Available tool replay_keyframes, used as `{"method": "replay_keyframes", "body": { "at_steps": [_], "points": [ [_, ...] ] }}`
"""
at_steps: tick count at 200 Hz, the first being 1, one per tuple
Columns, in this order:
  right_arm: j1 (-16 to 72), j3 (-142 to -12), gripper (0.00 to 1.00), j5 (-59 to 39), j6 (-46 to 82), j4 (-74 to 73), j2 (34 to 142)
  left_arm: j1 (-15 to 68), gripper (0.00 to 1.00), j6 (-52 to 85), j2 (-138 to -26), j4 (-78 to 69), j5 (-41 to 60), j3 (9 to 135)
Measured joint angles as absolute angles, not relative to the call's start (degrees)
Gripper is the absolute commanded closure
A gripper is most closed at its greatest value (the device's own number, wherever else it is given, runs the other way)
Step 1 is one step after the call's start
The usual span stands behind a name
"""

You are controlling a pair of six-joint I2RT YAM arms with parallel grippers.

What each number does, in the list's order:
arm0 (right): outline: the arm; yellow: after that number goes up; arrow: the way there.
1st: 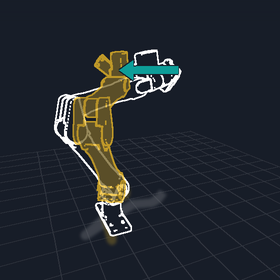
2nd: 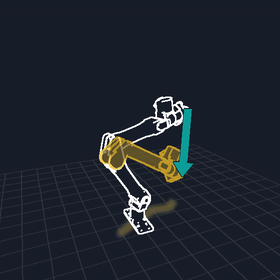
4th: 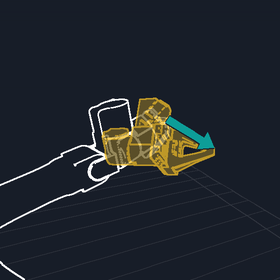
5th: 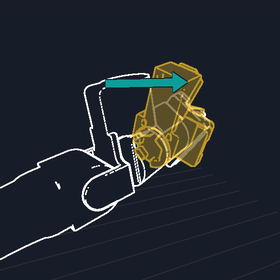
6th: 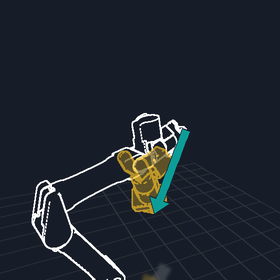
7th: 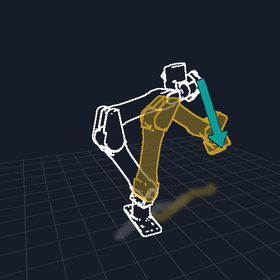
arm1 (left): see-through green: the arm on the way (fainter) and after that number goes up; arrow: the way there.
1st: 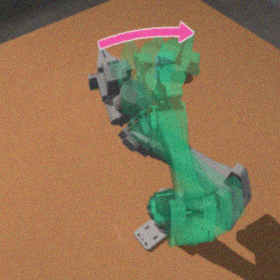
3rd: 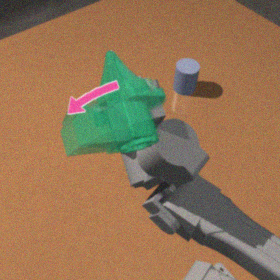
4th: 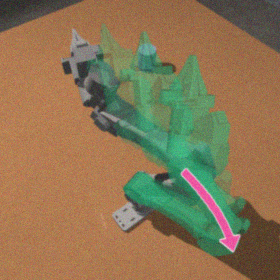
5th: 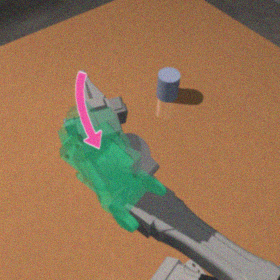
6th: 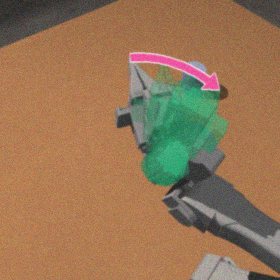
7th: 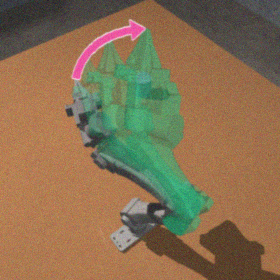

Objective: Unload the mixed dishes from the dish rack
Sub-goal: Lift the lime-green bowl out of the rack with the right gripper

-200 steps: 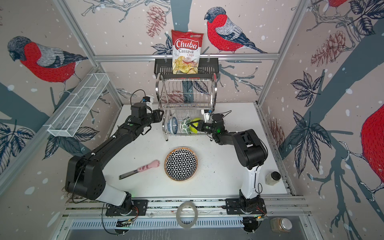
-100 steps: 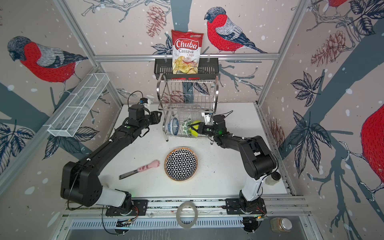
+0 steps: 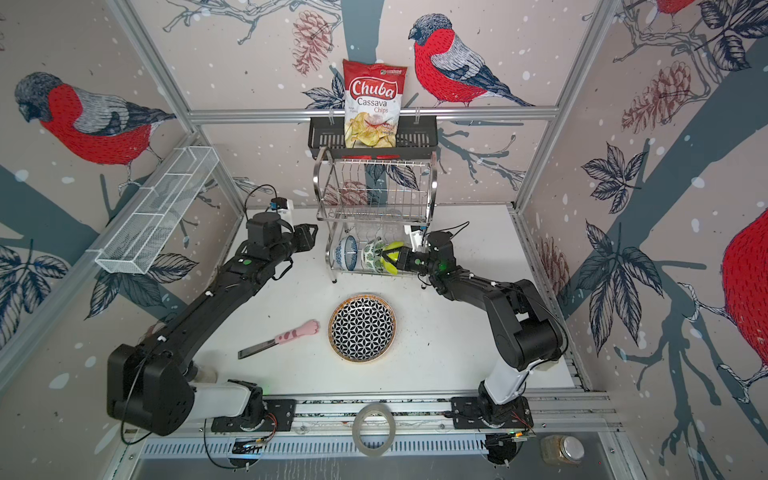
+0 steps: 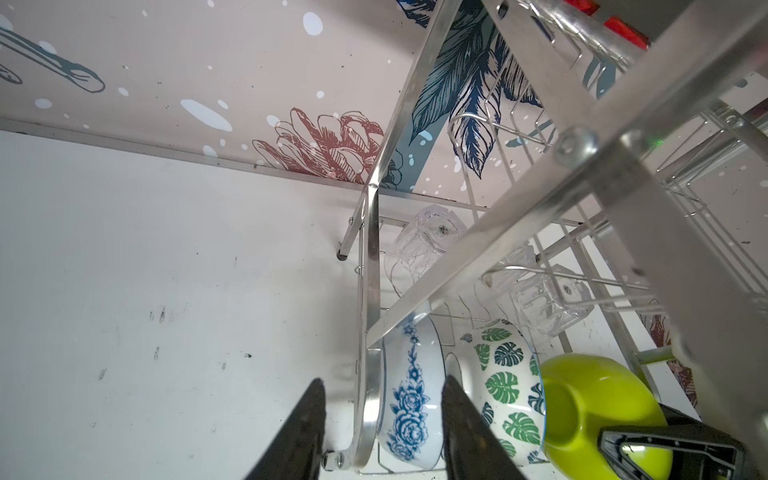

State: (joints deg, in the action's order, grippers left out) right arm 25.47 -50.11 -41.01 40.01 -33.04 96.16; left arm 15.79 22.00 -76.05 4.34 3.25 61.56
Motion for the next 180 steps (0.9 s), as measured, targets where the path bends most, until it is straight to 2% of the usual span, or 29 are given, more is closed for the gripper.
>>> {"method": "replay_keyframes", "body": {
  "at_steps": [100, 180],
  "points": [
    [32.2, -44.9, 0.94, -33.8, 31.3, -18.1, 83.9, 15.7, 0.51, 22.0, -69.3, 8.7, 1.4, 60.8],
    [41.4, -43.9, 0.94, -19.9, 22.2, -0.4, 72.6, 15.7, 0.39, 21.3, -68.2, 18.4, 0.4, 63.6]
  ]
}}
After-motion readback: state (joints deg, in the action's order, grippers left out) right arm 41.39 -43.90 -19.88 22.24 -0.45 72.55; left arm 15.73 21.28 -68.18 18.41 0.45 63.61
